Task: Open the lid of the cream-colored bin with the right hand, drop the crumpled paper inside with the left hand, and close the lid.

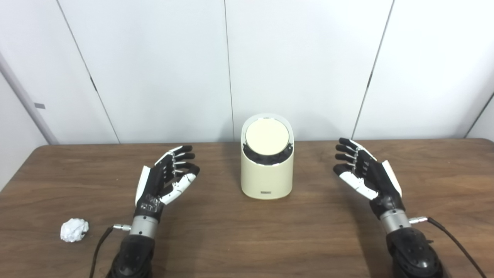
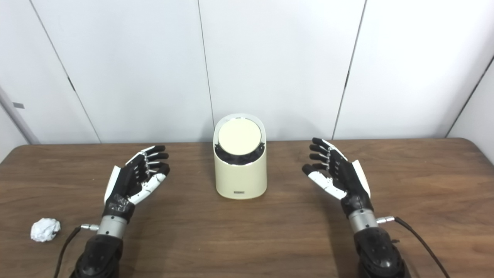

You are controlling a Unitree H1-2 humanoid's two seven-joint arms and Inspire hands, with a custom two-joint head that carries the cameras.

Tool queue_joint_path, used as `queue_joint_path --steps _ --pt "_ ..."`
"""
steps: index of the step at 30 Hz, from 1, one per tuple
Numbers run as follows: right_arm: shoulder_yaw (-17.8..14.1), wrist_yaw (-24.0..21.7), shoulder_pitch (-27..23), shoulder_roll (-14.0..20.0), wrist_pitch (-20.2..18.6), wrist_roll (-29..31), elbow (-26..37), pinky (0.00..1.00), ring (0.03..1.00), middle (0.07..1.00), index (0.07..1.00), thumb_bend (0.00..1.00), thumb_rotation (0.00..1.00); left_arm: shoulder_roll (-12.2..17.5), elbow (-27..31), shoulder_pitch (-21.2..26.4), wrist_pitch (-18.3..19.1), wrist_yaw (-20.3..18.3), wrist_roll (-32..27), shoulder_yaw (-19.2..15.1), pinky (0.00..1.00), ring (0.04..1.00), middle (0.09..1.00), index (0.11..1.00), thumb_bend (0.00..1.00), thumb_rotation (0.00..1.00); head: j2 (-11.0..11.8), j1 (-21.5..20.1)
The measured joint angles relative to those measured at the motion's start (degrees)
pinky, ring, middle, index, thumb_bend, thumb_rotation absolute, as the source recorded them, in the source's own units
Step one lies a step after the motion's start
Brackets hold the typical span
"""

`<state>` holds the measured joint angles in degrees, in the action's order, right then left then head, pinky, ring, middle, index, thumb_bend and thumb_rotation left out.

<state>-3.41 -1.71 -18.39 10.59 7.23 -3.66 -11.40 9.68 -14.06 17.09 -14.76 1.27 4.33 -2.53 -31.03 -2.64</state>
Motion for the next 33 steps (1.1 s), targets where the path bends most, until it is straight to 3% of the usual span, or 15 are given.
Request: queue_joint_path --steps 7,21,33 --pt "0.5 0.2 -0.1 -0.2 -0.9 -1.4 1.5 0.72 0.797 0.832 0.853 0.71 0.57 -0.2 0.0 0.0 0.0 0.0 0.0 0.0 0.52 0.652 0.732 0.771 0.65 0.41 0.2 -0.1" --pt "1.9 1.6 -3.8 -0.2 -9.2 -6.4 5.9 0.78 0.858 0.908 0.926 0.75 0.51 -0.5 -0.3 0.0 -0.2 0.1 0.3 0.1 0.52 0.646 0.735 0.770 0.64 0.40 0.6 -0.9" --pt "5.9 -0.5 -9.3 0.8 -16.1 -10.4 8.9 0.79 0.925 0.958 0.956 0.82 0.51 -0.6 -1.4 0.0 -1.0 0.1 0.4 0.3 0.53 0.651 0.736 0.773 0.64 0.41 0.8 -0.3"
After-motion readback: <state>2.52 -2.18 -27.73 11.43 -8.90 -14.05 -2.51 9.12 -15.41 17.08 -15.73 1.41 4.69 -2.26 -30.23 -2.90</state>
